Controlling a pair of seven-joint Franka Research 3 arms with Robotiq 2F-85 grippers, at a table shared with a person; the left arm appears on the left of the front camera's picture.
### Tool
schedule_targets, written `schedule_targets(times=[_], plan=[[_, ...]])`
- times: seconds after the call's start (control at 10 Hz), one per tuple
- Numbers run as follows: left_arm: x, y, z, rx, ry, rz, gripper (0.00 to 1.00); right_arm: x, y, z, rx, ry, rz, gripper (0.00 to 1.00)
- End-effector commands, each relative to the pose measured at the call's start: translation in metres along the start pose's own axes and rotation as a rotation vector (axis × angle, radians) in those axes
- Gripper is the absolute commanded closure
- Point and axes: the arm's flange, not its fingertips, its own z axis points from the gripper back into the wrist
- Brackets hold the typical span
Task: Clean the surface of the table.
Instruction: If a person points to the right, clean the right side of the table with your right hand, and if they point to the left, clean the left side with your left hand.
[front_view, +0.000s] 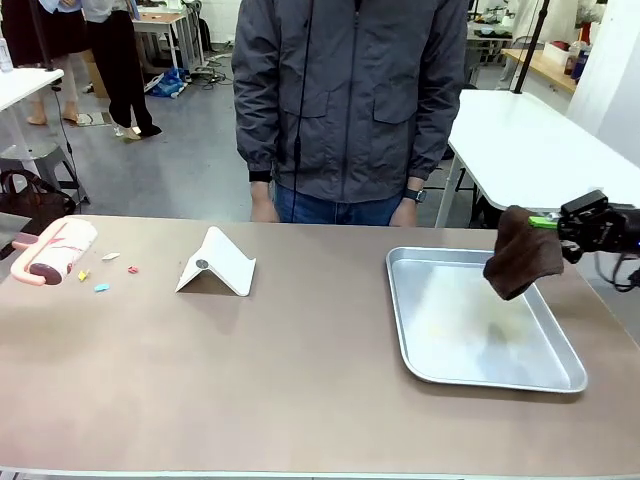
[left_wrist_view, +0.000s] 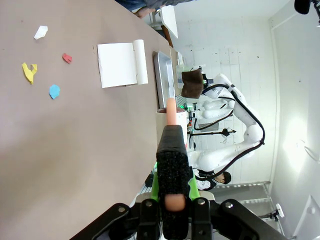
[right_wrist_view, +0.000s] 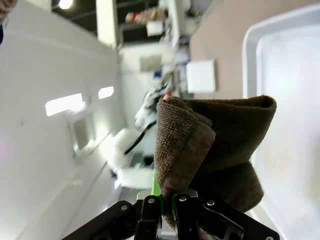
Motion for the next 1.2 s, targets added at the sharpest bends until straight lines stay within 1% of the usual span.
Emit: schedule_targets(times=[0.0,1.1], plan=[[-0.0055,-0.0035,-0.0014,0.000,-0.001,-0.017,1.00,0.0026,-0.0066,-0.0188,0.063,0.094,-0.039,0.92],[-0.0055,-0.0035,-0.0014,0.000,-0.001,-0.017,1.00,0.0026,-0.0066,-0.0188,0.063,0.094,-0.039,0.92]])
